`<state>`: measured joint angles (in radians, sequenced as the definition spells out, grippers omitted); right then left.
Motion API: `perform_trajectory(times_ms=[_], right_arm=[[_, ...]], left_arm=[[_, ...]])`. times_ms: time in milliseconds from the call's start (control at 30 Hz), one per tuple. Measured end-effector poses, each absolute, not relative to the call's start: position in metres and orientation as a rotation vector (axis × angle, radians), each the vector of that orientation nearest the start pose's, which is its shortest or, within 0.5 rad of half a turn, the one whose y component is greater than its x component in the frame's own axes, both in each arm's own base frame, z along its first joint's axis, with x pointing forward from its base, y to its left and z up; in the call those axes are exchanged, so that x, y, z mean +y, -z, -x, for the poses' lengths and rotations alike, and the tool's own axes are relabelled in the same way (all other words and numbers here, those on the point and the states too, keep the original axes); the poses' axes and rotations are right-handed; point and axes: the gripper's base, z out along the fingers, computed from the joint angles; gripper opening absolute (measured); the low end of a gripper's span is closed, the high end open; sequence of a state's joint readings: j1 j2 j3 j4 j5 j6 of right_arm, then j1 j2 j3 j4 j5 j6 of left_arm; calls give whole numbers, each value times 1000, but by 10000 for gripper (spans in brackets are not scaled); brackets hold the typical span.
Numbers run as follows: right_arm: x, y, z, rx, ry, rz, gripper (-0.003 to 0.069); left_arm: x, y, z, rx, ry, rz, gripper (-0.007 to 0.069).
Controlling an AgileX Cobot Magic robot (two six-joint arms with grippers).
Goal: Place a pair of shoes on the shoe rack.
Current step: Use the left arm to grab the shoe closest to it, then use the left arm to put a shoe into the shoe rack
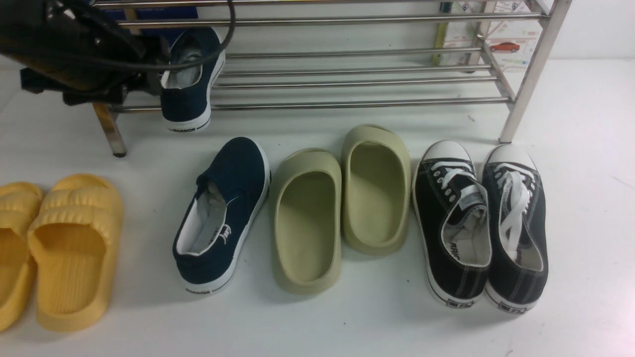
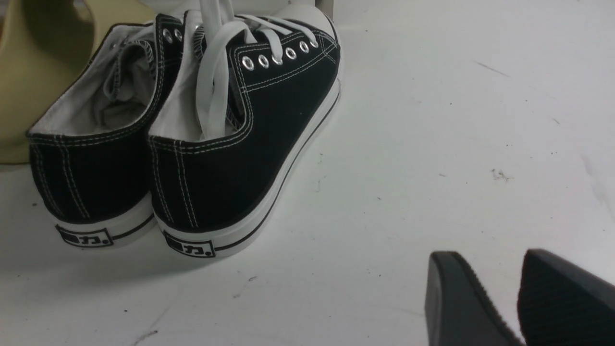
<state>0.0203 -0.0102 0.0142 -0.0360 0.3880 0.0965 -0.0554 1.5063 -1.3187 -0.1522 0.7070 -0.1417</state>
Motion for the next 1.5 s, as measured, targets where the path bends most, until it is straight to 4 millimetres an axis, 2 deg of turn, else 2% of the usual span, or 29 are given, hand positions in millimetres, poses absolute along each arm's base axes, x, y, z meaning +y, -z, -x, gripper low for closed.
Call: perform_trajectory(times_ms=[67,133,267,333,400,467,500,567,600,700,733,900,1033,1100,1233,1500], right_arm=[[0,-174,-52,1875,-45,-50,237],[0,-174,-52,1875,-45,-50,237],[0,-174,-52,1875,-45,-50,237],[0,-174,-52,1875,-45,-50,237],[0,-174,-52,1875,-45,-50,237],[0,-174,-52,1875,-45,-50,237],[0,-174,-52,1875,-45,-50,237],[0,-174,-52,1875,-45,-50,237],[0,-174,-52,1875,-45,-50,237],[0,-174,-52,1875,-43,-49,237],[0,-174,-52,1875,-43,-49,237],[0,-174,-52,1875,-44,-49,237],[0,-174,-52,1875,-44,-49,237],[0,-174,-52,1875,-44,-49,237],[0,-174,-52,1875,-44,-49,237],[0,-174,-52,1875,-44,-49,237]], left_arm=[[-27,-335,-324,2386,269,203,410],[-35,-308,-307,2476,277,206,407],[-60,-265,-297,2608,312,207,407],[-70,-247,-296,2669,317,229,407],[-76,-219,-300,2760,288,296,407],[-78,-200,-306,2803,264,337,407],[-78,-198,-307,2804,262,344,407],[-79,-176,-313,2846,235,369,402],[-79,-174,-315,2853,235,374,394],[-80,-173,-315,2855,233,366,363],[-80,-174,-315,2856,235,353,323],[-79,-182,-312,2841,241,330,221],[-78,-207,-301,2794,287,335,15],[-77,-230,-290,2746,330,339,3],[-77,-250,-282,2681,383,327,3],[-78,-251,-286,2637,404,336,3]])
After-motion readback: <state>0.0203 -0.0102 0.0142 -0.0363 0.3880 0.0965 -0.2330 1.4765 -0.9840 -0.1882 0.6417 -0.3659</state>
